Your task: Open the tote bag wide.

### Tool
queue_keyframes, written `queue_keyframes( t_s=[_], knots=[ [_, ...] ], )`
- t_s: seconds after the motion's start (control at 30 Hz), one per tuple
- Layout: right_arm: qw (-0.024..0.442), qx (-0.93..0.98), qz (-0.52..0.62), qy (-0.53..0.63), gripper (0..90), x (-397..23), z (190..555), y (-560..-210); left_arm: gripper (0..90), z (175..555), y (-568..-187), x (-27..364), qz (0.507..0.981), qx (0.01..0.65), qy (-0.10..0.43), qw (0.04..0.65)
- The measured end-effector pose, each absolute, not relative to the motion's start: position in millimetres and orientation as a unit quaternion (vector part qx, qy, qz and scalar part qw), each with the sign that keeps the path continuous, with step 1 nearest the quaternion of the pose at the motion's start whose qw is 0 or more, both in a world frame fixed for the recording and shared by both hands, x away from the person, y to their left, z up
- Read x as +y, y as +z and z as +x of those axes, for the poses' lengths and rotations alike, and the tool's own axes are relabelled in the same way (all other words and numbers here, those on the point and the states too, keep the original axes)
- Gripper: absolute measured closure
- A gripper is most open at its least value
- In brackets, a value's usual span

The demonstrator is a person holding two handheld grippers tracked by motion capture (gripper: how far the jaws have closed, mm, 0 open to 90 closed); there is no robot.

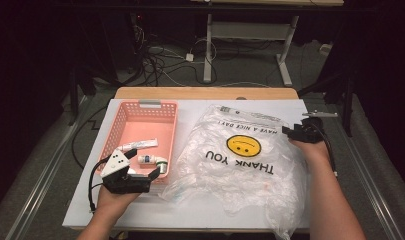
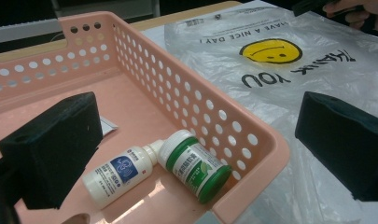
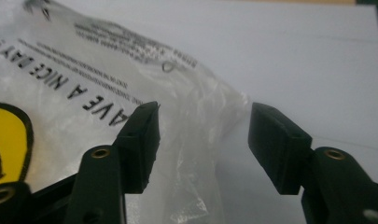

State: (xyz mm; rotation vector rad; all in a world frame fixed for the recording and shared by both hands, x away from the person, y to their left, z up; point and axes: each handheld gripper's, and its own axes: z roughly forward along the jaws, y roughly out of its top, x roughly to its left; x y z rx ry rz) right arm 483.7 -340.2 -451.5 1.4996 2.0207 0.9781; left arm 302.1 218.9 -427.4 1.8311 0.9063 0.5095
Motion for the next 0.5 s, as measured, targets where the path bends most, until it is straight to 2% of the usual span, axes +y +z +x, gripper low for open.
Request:
queue_keyframes(
  t_s=[0.1, 0.2, 0.4, 0.5],
  knots=[
    [0.203, 0.748, 0.536, 0.335, 65.4, -337.5, 484.1, -458.5, 0.4, 302.2, -428.0, 218.2, 0.756, 0.375, 0.209, 0.495],
    [0.214, 0.750, 0.532, 0.331, 84.7, -338.5, 478.2, -459.2, 0.4, 301.5, -427.9, 217.4, 0.756, 0.373, 0.209, 0.495],
    [0.235, 0.732, 0.545, 0.335, 86.5, -356.9, 463.4, -454.6, 0.4, 299.7, -426.9, 215.1, 0.757, 0.370, 0.210, 0.496],
    [0.260, 0.703, 0.566, 0.342, 86.5, -382.8, 444.3, -448.3, 0.4, 299.2, -426.9, 212.4, 0.760, 0.366, 0.207, 0.496]
  ],
)
